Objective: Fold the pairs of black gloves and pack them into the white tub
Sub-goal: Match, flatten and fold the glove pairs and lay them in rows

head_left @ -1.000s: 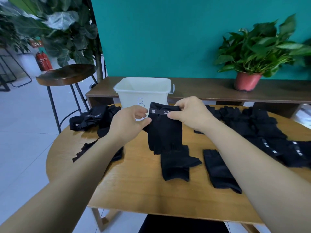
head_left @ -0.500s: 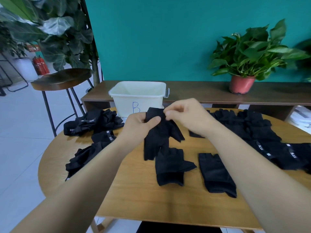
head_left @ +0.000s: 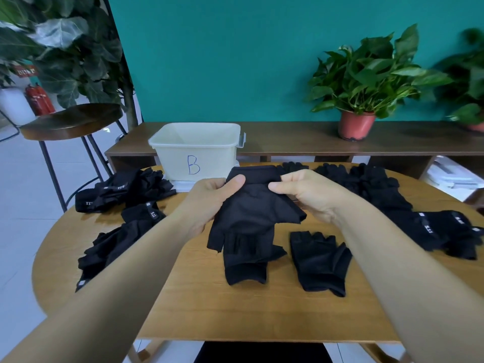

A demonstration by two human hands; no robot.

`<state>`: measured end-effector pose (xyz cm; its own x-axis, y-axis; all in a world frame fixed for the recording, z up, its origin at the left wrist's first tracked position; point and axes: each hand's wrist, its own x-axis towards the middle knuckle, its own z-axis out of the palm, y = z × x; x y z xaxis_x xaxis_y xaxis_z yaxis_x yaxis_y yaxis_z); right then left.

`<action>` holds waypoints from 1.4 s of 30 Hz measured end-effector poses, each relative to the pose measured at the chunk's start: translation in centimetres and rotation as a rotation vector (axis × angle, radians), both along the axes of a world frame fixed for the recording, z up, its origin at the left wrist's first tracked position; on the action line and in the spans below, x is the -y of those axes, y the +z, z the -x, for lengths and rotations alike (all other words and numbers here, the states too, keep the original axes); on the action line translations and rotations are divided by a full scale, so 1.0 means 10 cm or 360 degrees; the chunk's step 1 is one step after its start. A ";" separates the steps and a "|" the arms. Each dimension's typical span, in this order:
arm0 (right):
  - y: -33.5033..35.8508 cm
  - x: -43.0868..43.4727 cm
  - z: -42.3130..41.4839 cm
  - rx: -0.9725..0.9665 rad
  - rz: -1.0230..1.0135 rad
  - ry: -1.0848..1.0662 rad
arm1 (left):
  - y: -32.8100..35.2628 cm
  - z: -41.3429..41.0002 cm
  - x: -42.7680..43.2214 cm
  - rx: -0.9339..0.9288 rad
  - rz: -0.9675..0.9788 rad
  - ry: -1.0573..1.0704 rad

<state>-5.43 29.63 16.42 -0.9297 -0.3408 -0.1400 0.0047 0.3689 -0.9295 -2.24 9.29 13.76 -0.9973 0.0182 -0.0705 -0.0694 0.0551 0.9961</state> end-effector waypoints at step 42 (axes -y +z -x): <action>0.20 -0.67 -0.25 -0.0151 -0.0046 -0.0019 | 0.14 -0.06 -0.54 -0.0292 0.0143 -0.0298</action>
<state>-2.98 36.38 18.45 -0.9431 -0.3269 -0.0606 -0.0784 0.3960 -0.9149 -1.63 14.72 15.20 -0.9735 0.2050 0.1011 0.1312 0.1386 0.9816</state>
